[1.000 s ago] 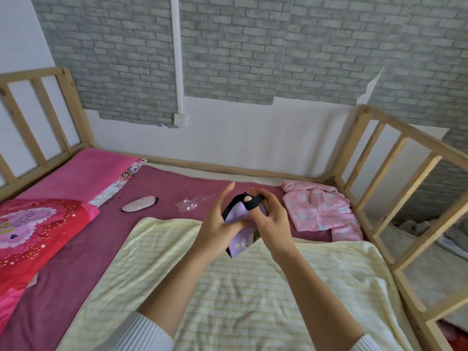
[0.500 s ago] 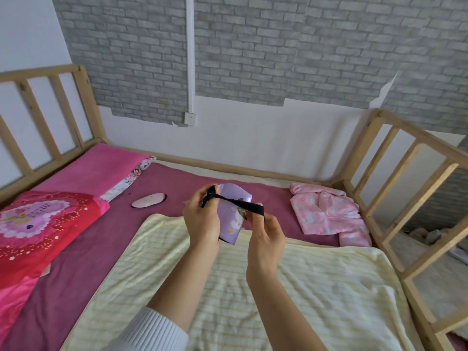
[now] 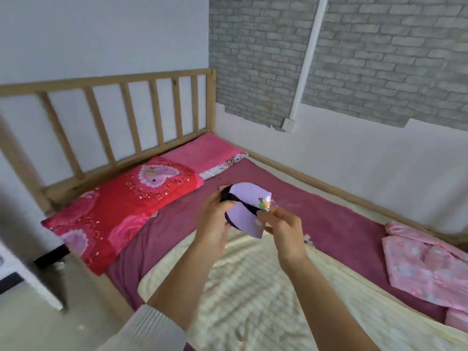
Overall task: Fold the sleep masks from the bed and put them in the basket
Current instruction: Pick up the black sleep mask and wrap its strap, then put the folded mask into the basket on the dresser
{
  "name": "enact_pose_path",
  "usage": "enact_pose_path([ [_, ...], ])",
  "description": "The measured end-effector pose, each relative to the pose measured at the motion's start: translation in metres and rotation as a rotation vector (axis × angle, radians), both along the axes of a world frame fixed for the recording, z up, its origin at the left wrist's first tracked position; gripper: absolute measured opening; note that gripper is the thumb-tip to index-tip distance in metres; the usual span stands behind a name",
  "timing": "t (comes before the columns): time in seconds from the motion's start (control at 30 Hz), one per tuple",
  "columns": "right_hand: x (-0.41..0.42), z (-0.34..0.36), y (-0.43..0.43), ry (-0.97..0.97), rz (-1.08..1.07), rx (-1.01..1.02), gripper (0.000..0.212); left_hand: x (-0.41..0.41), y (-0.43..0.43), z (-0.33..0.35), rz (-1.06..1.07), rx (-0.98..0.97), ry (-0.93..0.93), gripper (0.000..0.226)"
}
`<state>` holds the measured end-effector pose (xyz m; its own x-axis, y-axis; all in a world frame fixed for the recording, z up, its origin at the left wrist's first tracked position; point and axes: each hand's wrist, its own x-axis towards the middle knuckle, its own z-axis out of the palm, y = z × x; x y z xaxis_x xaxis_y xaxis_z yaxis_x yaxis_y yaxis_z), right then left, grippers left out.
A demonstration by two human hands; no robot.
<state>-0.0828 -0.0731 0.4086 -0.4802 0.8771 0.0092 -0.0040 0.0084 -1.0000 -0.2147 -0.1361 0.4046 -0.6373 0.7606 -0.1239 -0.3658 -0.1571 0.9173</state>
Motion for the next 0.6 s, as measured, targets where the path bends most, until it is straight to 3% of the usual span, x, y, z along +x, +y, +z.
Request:
enact_pose_path([
  [0.13, -0.059, -0.001, -0.014, -0.071, 0.266, -0.084, 0.011, -0.049, -0.082, -0.011, 0.041, -0.074, -0.062, 0.018],
  [0.27, -0.144, -0.021, -0.064, -0.198, 0.561, -0.152, 0.007, -0.111, -0.166, -0.028, 0.309, -0.273, -0.021, 0.015],
  [0.6, -0.408, -0.076, -0.290, -0.386, 0.939, -0.300, 0.002, -0.293, -0.435, -0.066, 0.556, -0.534, -0.083, 0.025],
])
